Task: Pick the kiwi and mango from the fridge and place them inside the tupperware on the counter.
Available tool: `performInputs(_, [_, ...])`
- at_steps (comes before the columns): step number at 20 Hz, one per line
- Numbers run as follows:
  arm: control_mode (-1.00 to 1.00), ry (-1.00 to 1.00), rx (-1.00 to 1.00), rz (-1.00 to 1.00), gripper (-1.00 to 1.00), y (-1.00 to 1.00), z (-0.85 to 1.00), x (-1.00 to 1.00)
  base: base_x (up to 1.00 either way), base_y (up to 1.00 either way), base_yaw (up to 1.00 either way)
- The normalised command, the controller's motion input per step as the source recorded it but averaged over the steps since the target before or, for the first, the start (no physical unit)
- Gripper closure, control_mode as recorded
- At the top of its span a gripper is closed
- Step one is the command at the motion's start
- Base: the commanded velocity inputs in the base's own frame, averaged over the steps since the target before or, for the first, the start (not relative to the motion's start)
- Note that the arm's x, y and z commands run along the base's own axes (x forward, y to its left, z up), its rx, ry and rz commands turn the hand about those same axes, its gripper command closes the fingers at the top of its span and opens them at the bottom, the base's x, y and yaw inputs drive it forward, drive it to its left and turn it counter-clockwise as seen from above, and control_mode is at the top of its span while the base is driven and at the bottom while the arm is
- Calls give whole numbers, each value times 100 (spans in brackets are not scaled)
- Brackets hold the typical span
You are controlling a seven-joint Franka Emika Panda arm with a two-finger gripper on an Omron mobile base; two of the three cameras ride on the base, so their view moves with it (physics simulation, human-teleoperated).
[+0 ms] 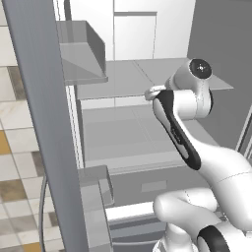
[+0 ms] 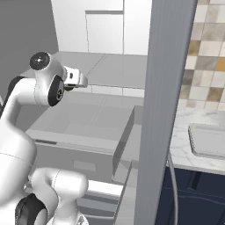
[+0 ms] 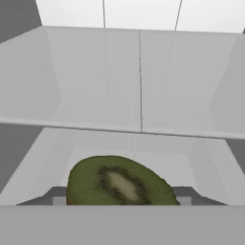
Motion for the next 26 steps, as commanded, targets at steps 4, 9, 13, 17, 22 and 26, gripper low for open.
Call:
performInputs(4, [-100, 0, 1, 0, 100, 0, 15, -100, 0, 0, 0])
performInputs(9, [-100, 0, 0, 0, 100, 0, 3, -100, 0, 0, 0])
performInputs(13, [-100, 0, 0, 0, 100, 0, 0, -100, 0, 0, 0])
performInputs(17, [-100, 0, 0, 0, 100, 0, 5, -95, 0, 0, 0])
performInputs(22, [-100, 0, 0, 0, 100, 0, 11, -63, 0, 0, 0])
performInputs(26, [-100, 0, 0, -1, 100, 0, 0, -43, 0, 0, 0])
